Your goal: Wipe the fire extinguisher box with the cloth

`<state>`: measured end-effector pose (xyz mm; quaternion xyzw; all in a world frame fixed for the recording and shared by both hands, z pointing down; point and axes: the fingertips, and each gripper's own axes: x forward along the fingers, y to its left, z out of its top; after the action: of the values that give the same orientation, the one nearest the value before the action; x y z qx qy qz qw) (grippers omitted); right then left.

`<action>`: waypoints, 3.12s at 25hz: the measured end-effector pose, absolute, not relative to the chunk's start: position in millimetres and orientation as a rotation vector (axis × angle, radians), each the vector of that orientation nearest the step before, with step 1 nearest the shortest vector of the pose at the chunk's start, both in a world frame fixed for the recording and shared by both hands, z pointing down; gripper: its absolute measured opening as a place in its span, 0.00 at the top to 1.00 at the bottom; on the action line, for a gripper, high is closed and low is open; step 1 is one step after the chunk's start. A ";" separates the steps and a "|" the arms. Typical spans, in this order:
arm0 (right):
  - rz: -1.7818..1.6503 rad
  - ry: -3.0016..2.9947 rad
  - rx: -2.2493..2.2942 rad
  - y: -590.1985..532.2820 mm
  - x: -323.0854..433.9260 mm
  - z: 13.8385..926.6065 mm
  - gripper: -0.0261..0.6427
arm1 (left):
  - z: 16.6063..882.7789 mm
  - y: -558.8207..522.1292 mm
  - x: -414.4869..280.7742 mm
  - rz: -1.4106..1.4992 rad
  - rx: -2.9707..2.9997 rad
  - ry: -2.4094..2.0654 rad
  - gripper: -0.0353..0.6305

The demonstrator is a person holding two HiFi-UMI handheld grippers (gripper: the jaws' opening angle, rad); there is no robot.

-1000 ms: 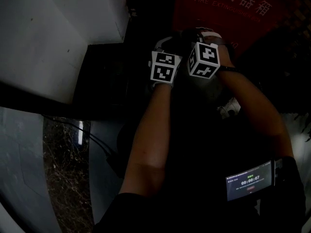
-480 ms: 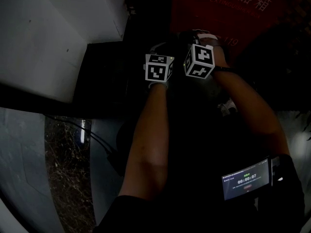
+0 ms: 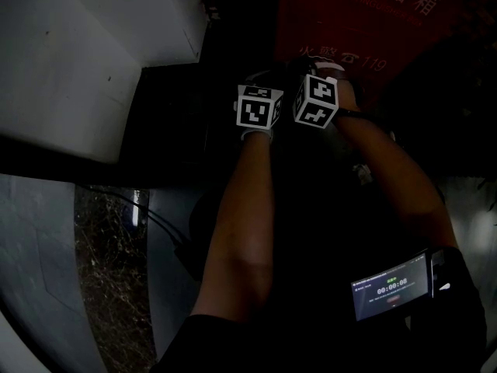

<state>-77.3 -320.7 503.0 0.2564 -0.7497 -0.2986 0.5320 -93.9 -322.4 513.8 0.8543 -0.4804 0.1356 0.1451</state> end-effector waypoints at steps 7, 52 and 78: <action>-0.667 -1.801 0.625 -320.4 -76.0 525.8 0.91 | 529.4 -321.5 -90.4 0.441 2.431 -1.335 0.94; -0.884 -1.765 0.778 -293.5 -29.7 417.2 0.91 | 372.7 -312.5 -42.4 0.207 2.620 -1.318 0.94; -1.343 -1.579 1.150 -314.4 -21.5 125.7 0.91 | 155.5 -281.6 -39.0 -0.133 2.918 -1.594 0.94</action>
<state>-21.5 -314.4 125.7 0.4495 -0.6171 -0.5250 0.3762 -39.0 -281.6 155.5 0.8731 -0.4770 -0.0399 -0.0930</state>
